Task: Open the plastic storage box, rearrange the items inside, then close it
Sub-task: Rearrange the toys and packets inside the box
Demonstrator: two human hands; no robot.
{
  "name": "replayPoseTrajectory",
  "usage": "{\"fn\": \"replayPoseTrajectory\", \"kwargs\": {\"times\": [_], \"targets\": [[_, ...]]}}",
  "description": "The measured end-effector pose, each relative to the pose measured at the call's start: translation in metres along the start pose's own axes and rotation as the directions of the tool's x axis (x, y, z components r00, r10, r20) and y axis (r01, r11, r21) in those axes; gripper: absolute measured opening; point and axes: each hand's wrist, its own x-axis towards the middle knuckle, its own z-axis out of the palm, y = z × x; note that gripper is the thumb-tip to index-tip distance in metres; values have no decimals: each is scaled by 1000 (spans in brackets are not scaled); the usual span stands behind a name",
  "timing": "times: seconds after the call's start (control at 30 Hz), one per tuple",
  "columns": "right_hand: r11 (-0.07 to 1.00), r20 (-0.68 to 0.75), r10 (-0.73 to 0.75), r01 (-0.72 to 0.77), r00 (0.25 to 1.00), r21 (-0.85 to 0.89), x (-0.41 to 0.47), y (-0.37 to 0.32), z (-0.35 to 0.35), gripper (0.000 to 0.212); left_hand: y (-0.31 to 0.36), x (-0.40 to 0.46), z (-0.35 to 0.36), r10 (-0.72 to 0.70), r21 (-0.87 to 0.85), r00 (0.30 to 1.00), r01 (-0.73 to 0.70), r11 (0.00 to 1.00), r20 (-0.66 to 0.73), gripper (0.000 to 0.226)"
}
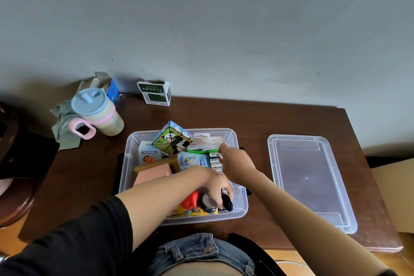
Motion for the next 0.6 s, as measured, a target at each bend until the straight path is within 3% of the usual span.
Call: {"fn": "replayPoseTrajectory", "kwargs": {"times": [0.13,0.37,0.6], "targets": [[994,19,-28,30,999,-103,5,2,1,25,-1,-7,4,36,50,997,-33,998,-72,47],[922,98,-87,117,991,-368,12,-2,0,15,-28,-46,6,22,-84,969,-44,995,-246,41],[846,323,-111,260,940,-466,29,-12,21,16,-47,-58,16,-27,-220,966,-32,975,-258,43]]}}
